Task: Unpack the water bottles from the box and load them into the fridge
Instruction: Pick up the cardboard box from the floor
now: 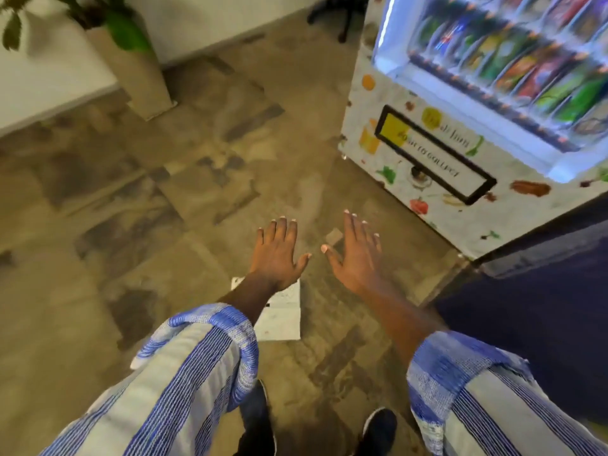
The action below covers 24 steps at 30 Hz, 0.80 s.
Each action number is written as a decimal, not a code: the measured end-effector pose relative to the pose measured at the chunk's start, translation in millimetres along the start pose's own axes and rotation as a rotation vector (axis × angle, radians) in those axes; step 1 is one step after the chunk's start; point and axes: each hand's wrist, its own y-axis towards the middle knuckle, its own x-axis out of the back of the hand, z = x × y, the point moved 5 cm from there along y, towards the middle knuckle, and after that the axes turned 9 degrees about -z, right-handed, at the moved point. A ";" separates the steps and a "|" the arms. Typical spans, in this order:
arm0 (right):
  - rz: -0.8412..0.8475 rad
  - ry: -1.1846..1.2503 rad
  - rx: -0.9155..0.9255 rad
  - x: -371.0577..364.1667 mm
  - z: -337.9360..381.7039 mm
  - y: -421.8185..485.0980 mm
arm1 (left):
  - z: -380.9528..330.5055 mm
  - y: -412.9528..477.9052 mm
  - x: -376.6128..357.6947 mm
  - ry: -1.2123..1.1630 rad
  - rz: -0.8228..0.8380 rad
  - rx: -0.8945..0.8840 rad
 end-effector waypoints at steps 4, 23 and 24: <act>0.106 -0.014 0.076 -108.1 -26.5 -2.9 | 28.1 -18.5 -118.0 0.035 0.097 0.059; 0.371 0.128 0.214 -541.8 -120.0 8.8 | 120.9 83.3 -498.6 0.160 0.462 0.026; 0.388 0.158 0.203 -552.9 -123.7 11.7 | 121.9 88.4 -507.3 0.158 0.538 0.024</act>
